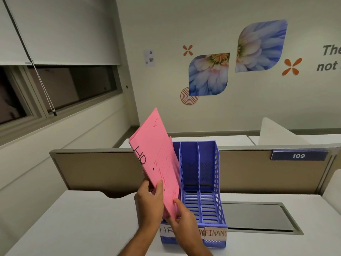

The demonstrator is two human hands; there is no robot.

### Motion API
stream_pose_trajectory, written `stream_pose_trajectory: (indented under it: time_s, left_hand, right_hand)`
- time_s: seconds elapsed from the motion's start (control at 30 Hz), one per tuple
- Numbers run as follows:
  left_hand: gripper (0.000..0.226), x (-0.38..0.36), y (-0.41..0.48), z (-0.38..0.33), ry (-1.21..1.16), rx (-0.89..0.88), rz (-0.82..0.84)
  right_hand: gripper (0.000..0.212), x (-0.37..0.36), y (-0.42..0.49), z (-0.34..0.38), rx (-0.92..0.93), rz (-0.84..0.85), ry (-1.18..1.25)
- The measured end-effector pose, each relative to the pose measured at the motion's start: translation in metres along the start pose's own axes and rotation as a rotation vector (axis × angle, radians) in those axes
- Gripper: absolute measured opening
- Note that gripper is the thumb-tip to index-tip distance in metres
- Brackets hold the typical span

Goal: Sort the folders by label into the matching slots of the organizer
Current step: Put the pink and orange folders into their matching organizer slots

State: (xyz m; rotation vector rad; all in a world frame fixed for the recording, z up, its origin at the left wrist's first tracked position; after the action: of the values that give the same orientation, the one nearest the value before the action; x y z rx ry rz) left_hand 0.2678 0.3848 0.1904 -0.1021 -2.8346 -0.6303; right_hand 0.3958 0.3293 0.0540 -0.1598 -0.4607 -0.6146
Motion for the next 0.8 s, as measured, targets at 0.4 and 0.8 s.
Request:
stream_pose_trajectory:
  time_s: [0.4, 0.8]
  left_hand:
    - [0.016, -0.011, -0.001, 0.001, 0.016, -0.021, 0.050]
    - [0.025, -0.008, 0.003, 0.004, 0.015, -0.058, 0.063]
  right_hand:
    - [0.064, -0.006, 0.015, -0.014, -0.058, -0.038, -0.093]
    - [0.064, -0.009, 0.014, -0.021, -0.063, -0.024, -0.082]
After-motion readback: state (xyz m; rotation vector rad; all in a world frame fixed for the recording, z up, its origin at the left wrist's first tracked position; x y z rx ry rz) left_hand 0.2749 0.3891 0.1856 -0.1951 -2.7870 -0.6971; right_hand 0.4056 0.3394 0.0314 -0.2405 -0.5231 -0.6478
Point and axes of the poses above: each hand's wrist, its own y-axis towards the middle knuckle, its own x-axis out of the back of the hand, z = x × y, the point moved 10 cm from there along y, towards the middle knuckle, and after that the axes turned 4 degrees about -x, right-handed, at the moved point
